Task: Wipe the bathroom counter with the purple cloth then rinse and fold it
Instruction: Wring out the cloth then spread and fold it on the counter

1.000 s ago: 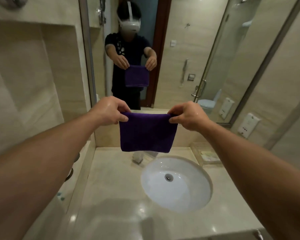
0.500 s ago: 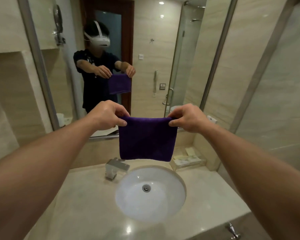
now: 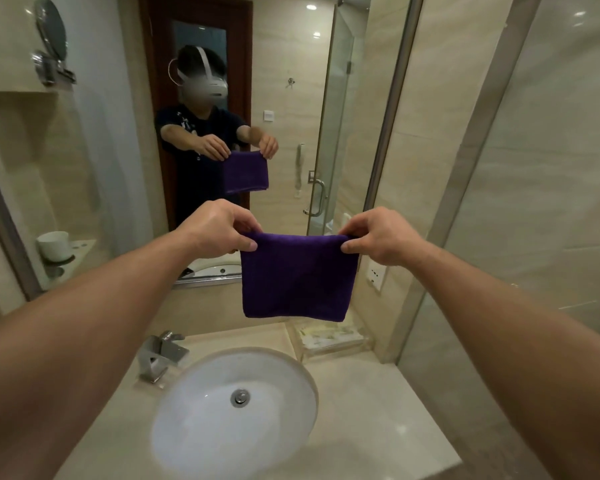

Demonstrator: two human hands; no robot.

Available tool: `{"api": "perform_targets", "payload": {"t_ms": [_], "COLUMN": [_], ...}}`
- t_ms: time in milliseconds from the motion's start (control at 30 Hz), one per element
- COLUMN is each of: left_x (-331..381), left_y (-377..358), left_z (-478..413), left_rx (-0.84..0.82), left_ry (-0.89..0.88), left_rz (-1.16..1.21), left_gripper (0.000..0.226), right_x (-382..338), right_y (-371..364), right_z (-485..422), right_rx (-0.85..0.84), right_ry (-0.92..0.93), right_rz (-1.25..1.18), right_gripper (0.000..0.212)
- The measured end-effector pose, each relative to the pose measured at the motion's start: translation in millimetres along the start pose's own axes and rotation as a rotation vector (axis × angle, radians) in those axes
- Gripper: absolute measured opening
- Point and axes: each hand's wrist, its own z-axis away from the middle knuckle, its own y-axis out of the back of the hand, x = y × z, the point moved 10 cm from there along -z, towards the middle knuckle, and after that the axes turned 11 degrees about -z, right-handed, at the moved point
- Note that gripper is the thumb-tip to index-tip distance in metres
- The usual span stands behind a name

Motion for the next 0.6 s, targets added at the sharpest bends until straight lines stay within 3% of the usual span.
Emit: {"api": "perform_targets", "payload": {"t_ms": [300, 400, 600], "left_x": [41, 39, 17], "left_y": [-79, -107, -155], "left_z": [-60, -86, -146], "left_rx": [-0.120, -0.182, -0.255], "left_ry": [-0.008, -0.018, -0.046], "left_rz": [-0.029, -0.069, -0.137], "left_gripper": [0.022, 0.027, 0.016], "right_x": [86, 114, 156], "right_y": [25, 18, 4], "right_z": [-33, -53, -101], "right_rx": [-0.120, -0.169, -0.212], "right_ry": [-0.034, -0.062, -0.102], "right_rz": [0.089, 0.117, 0.191], "right_gripper": [0.020, 0.021, 0.014]}}
